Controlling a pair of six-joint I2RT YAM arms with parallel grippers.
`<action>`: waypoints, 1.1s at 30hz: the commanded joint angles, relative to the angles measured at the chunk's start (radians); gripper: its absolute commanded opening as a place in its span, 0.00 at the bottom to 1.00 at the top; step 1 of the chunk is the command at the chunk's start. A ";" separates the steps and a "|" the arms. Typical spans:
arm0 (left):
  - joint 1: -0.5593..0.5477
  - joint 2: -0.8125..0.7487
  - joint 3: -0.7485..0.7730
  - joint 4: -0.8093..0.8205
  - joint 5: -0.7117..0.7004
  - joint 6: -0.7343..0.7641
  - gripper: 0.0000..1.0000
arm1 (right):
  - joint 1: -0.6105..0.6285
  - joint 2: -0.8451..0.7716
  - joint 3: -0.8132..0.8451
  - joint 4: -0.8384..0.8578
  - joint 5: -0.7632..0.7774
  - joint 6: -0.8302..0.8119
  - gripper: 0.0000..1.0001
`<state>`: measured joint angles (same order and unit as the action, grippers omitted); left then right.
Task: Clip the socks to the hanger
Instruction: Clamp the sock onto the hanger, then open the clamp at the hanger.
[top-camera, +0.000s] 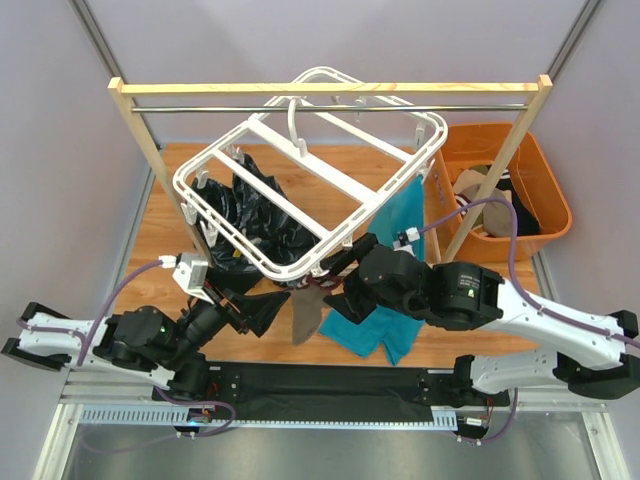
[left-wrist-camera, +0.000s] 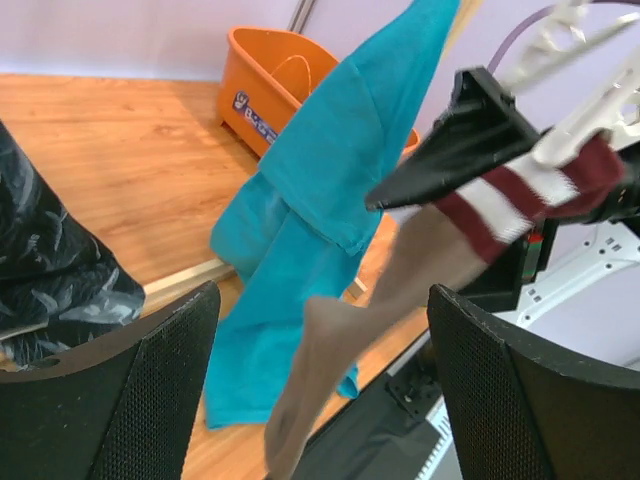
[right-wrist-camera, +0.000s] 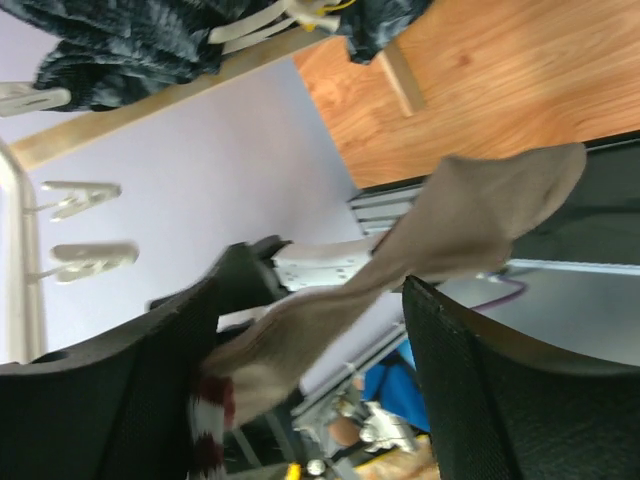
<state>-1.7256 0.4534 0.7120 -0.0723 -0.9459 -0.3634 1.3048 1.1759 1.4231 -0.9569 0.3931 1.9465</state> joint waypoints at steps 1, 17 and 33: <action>-0.002 -0.041 0.064 -0.204 -0.008 -0.141 0.90 | -0.001 -0.070 -0.055 -0.049 0.003 -0.115 0.75; -0.002 -0.100 0.115 -0.326 0.182 -0.189 0.89 | 0.001 -0.513 -0.247 -0.023 -0.013 -1.189 0.67; -0.002 -0.205 0.107 -0.426 0.274 -0.367 0.82 | 0.001 -0.119 0.240 0.243 -0.097 -1.899 0.50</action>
<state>-1.7256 0.2176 0.7681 -0.4419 -0.7334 -0.6903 1.3048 1.0061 1.6260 -0.7704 0.3756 0.1841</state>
